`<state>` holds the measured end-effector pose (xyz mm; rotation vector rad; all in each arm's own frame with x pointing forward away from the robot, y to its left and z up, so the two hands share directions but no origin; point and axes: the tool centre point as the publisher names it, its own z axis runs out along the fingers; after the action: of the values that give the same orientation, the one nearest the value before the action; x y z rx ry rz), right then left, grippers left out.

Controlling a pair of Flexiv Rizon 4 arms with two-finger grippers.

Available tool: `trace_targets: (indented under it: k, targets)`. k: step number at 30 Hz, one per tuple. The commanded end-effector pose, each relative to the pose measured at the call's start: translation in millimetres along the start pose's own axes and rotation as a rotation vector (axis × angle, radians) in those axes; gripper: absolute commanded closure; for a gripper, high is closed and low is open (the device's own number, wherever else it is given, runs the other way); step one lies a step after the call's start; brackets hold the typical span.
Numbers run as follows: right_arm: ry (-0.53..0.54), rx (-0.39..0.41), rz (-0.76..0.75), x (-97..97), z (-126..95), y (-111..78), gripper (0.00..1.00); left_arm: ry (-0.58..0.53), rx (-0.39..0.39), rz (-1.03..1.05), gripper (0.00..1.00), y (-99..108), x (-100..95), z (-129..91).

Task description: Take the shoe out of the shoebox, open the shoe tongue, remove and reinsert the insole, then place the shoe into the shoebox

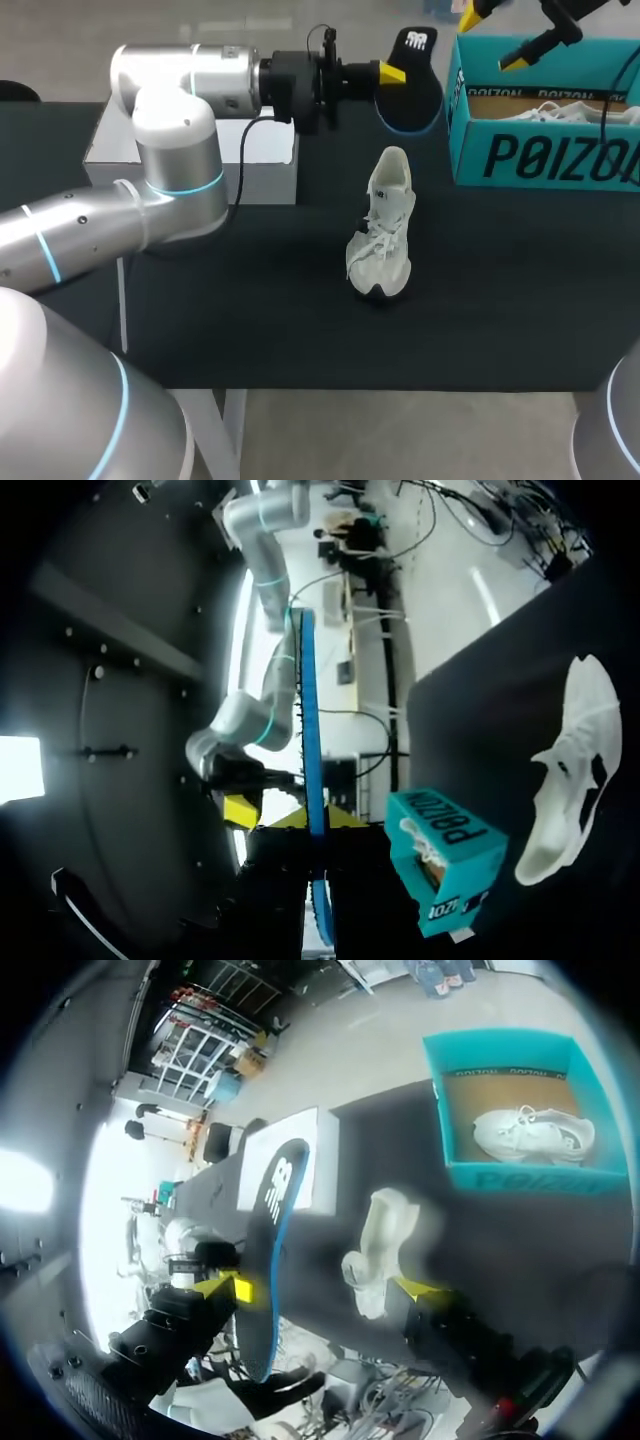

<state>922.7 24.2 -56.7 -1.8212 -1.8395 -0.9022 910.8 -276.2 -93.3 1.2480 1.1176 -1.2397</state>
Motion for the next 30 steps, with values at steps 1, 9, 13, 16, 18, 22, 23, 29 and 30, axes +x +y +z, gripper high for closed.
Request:
trace_targets:
  k: [1,9,13,16,18,22,23,29,30]
  targets:
    - [0.104,-0.071,-0.048,-5.6,-0.3,-15.0,0.0,0.016,0.029,0.097,1.0,4.4,-3.0,-0.5]
    - [0.166,-0.07,-0.118,-1.7,9.5,-17.6,0.0,-0.024,-0.006,0.115,1.0,6.9,-17.9,-7.3]
    - [-0.031,-0.011,-0.098,1.2,16.7,-15.0,0.0,-0.035,-0.021,0.099,1.0,8.0,-18.1,-8.3]
    - [-0.031,-0.011,-0.098,1.2,16.7,-15.0,0.0,-0.026,-0.013,0.091,1.0,6.0,-16.4,-6.3]
    - [-0.031,-0.011,-0.098,1.2,16.7,-15.0,0.0,-0.016,-0.009,0.091,1.0,5.1,-15.2,-4.6]
    - [-0.031,-0.011,-0.098,1.2,16.7,-15.0,0.0,-0.007,-0.001,0.092,1.0,3.7,-14.7,-3.0]
    - [-0.031,-0.011,-0.098,1.2,16.7,-15.0,0.0,-0.007,-0.001,0.093,1.0,3.5,-14.8,-2.9]
    - [0.435,-0.012,0.009,1.4,17.7,-18.0,0.0,-0.045,-0.018,0.072,1.0,2.4,-17.5,-7.7]
    - [0.489,-0.012,0.016,1.8,17.9,-18.5,0.0,-0.052,-0.025,0.061,1.0,2.8,-17.6,-8.5]
